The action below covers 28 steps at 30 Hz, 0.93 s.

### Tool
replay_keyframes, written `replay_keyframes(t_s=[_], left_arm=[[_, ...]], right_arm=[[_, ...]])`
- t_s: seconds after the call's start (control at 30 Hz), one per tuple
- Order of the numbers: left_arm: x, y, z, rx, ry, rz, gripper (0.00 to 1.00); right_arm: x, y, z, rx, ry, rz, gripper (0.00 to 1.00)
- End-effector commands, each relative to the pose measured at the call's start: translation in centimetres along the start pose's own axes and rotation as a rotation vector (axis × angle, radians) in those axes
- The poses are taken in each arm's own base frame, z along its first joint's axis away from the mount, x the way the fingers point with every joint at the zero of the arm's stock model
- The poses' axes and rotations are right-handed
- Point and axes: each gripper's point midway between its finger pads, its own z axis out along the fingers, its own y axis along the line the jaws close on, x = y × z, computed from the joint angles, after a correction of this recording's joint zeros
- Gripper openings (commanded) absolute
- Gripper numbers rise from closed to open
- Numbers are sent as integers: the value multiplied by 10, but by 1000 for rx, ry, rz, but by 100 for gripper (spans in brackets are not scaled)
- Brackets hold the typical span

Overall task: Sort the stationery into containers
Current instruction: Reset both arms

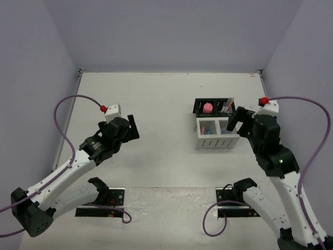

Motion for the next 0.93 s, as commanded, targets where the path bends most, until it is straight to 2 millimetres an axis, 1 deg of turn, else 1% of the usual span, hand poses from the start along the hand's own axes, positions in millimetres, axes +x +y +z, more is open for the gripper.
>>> replay_keyframes(t_s=[0.0, 0.07, 0.1, 0.13, 0.17, 0.23, 0.3, 0.37, 0.43, 0.53, 0.63, 0.9], left_arm=[[-48, 18, 1, -32, -111, -114, 100], [-62, 32, -8, -88, -156, -119, 100], [-63, 37, -12, -106, -160, -116, 100], [-66, 41, -20, -104, -178, -119, 100], [-72, 44, -31, -82, -213, -132, 100], [-71, 50, -37, -74, -235, -115, 100], [-73, 58, -48, -63, -276, -103, 100], [-74, 67, -54, -82, -300, -68, 100], [-75, 80, -58, -141, -322, -45, 100], [-71, 96, -57, -214, -342, -34, 100], [-67, 94, -51, -202, -335, -31, 100], [-63, 88, -46, -178, -317, -11, 100]], right_arm=[[-32, -20, -37, 14, -199, 29, 99], [-34, -29, -52, 32, -214, 20, 99], [-36, -30, -60, 21, -228, 21, 99], [-34, -31, -70, -1, -230, 24, 99], [-34, -28, -79, -42, -237, 35, 99], [-33, -26, -92, -97, -266, 32, 99], [-27, -23, -97, -134, -267, 16, 99], [-21, -30, -96, -111, -260, 8, 99], [-15, -35, -94, -91, -258, 4, 99], [-9, -37, -89, -84, -262, -3, 99], [-8, -36, -87, -102, -285, -10, 99], [-7, -36, -88, -117, -319, -16, 99]])
